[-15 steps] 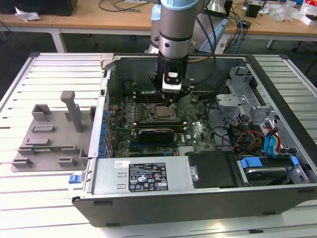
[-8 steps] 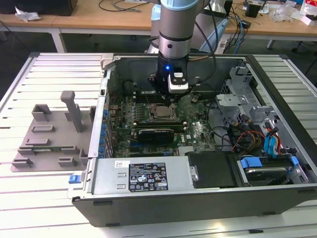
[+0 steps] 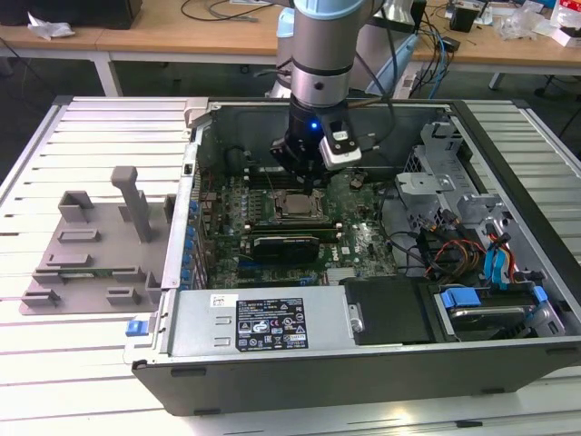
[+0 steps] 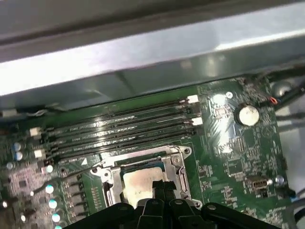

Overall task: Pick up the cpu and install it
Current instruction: 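Close the cpu cover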

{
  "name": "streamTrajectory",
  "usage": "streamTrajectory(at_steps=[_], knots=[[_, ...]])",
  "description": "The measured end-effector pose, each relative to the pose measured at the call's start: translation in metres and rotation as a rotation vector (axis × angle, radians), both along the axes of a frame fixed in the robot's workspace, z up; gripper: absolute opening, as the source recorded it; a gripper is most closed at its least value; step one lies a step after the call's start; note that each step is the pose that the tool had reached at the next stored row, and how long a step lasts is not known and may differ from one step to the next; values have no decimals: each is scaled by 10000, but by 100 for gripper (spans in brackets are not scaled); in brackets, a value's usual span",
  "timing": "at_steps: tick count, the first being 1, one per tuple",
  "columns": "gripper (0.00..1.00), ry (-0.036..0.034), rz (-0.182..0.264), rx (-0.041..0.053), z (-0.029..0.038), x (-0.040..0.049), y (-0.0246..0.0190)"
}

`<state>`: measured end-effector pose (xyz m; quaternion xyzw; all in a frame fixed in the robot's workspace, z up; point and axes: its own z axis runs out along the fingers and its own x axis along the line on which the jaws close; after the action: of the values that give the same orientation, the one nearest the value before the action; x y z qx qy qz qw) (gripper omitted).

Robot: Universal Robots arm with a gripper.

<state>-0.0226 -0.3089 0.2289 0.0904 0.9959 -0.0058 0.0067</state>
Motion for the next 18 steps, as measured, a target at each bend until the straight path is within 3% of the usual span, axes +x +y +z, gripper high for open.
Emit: streamTrajectory(at_steps=[1,3,8,12,18], knots=[[11,0,203,0,0,0,0],[11,0,1058,0,0,0,0],[11,0,2376,-1,0,0,0],[11,1,2502,-3,0,-13,-6],[11,-1,2523,-1,-42,-124,-64]])
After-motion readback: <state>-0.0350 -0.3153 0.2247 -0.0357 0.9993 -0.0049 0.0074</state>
